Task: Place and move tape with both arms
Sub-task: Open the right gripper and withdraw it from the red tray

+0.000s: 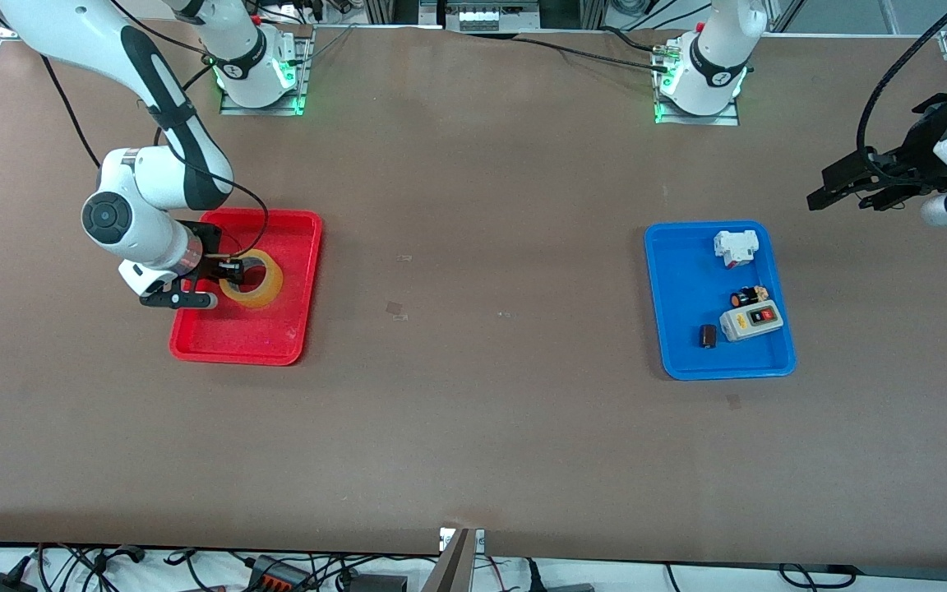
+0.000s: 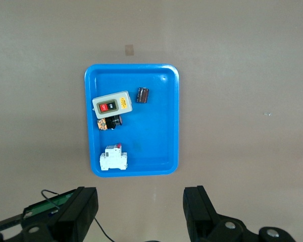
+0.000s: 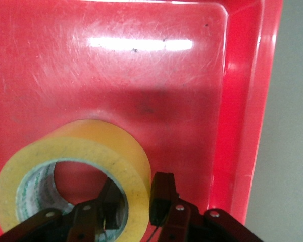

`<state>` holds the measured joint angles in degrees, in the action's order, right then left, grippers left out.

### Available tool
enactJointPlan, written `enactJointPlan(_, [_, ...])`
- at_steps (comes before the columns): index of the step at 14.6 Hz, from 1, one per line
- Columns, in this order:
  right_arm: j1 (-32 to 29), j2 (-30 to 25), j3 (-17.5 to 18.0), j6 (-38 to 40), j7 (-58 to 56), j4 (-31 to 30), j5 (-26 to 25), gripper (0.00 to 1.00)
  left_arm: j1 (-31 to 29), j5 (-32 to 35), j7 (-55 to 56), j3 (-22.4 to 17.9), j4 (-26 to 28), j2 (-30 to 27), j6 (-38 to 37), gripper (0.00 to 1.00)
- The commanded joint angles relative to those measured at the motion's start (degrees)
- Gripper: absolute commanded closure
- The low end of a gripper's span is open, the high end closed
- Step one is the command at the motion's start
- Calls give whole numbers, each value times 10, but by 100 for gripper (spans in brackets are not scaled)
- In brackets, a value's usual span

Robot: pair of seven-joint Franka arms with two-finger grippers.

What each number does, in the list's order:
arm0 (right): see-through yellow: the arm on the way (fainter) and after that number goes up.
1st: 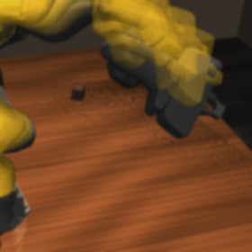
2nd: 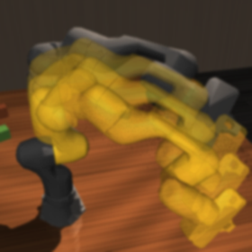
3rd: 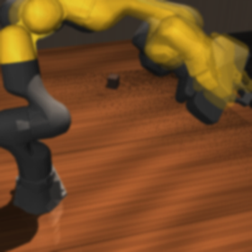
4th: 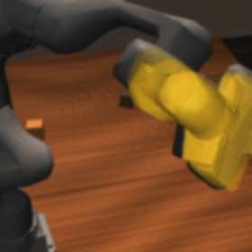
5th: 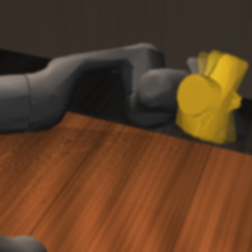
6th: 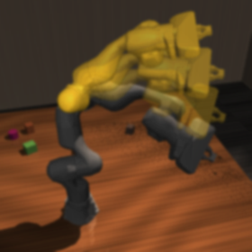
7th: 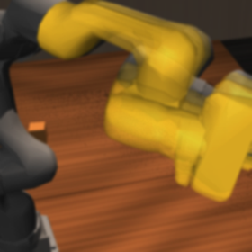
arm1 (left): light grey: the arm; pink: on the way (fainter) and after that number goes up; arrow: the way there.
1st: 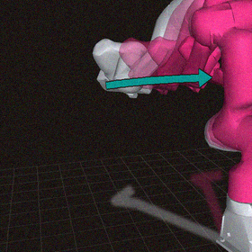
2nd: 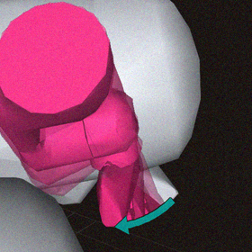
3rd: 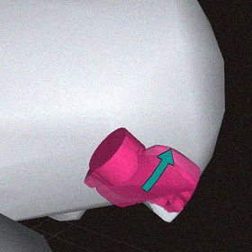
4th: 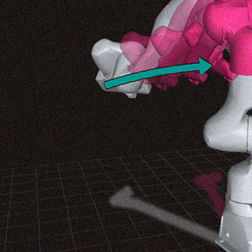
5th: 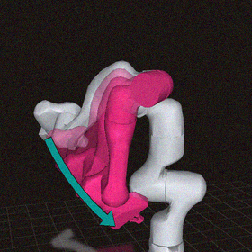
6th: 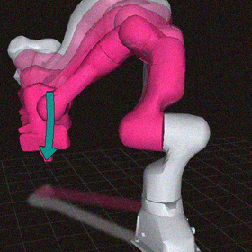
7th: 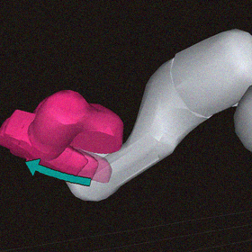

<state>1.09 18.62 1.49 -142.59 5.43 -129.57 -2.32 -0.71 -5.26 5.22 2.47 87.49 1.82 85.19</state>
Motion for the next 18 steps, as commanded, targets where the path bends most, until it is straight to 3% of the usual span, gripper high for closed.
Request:
enactJointPlan(1, [-8,-27,6,-1,-9,-3,1,2,-1,-1,-12,4,0,-8,-13,0])
enactJointPlan(6, [-8,-106,5,125,-7,61,2,1,-1,0,-13,4,6,-9,-13,0])
enactJointPlan(13, [-12,-128,4,407,-4,306,7,1,-3,1,-13,5,10,-15,-12,0])
enactJointPlan(18, [-9,-144,4,543,-3,432,7,1,-3,17,-13,5,23,-26,-8,0])
